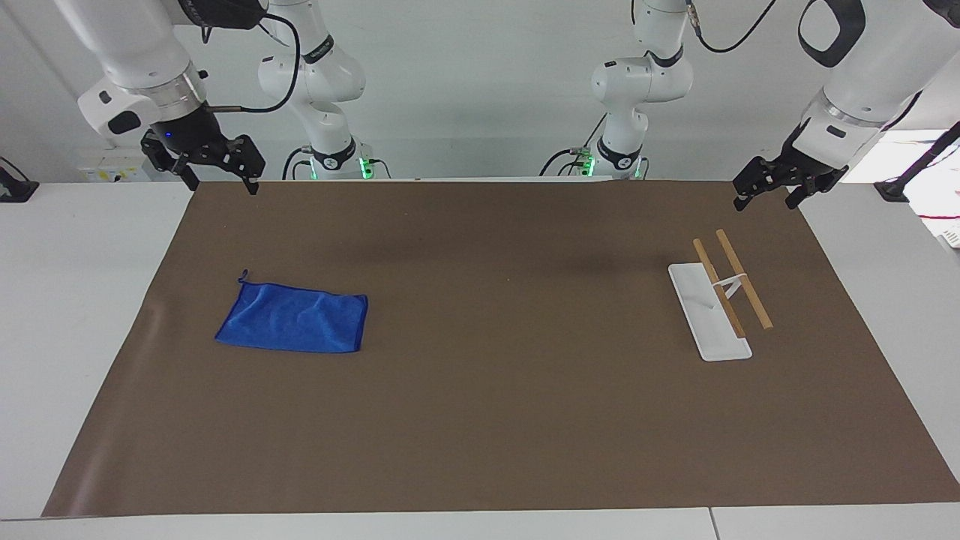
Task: Right arm passes towel to left arm to hang
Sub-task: 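Move the right gripper toward the blue towel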
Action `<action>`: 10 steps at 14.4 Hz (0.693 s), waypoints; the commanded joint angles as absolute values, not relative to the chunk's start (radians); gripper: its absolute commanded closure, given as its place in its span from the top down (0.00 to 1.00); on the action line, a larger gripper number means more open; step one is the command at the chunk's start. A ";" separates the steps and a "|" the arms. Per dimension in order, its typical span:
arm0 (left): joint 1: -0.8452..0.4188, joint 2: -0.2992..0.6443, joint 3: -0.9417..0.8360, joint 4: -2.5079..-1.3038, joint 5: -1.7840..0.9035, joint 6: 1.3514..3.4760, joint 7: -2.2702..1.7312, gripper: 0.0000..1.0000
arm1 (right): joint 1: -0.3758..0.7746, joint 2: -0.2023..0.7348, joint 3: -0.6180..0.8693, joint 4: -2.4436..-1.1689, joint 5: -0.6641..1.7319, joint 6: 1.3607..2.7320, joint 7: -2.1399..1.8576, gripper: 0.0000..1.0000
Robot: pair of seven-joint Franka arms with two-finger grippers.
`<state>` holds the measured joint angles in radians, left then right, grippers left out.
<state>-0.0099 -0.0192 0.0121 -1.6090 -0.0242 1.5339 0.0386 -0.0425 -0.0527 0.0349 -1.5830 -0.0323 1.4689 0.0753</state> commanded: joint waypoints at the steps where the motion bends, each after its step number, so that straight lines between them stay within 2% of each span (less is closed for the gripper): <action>1: 0.003 -0.035 -0.002 -1.632 -0.018 1.549 0.044 1.00 | -0.046 -0.043 0.040 -1.572 -0.038 1.477 0.075 1.00; 7: 0.003 -0.035 -0.002 -1.632 -0.018 1.551 0.044 1.00 | -0.051 -0.054 0.040 -1.601 -0.037 1.482 0.072 1.00; 10: 0.003 -0.035 -0.002 -1.632 -0.018 1.551 0.044 1.00 | -0.067 -0.109 0.032 -1.742 -0.037 1.644 0.039 1.00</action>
<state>-0.0098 -0.0192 0.0118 -1.6090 -0.0242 1.5339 0.0386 -0.0466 -0.0584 0.0327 -1.6317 -0.0323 1.5388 0.0727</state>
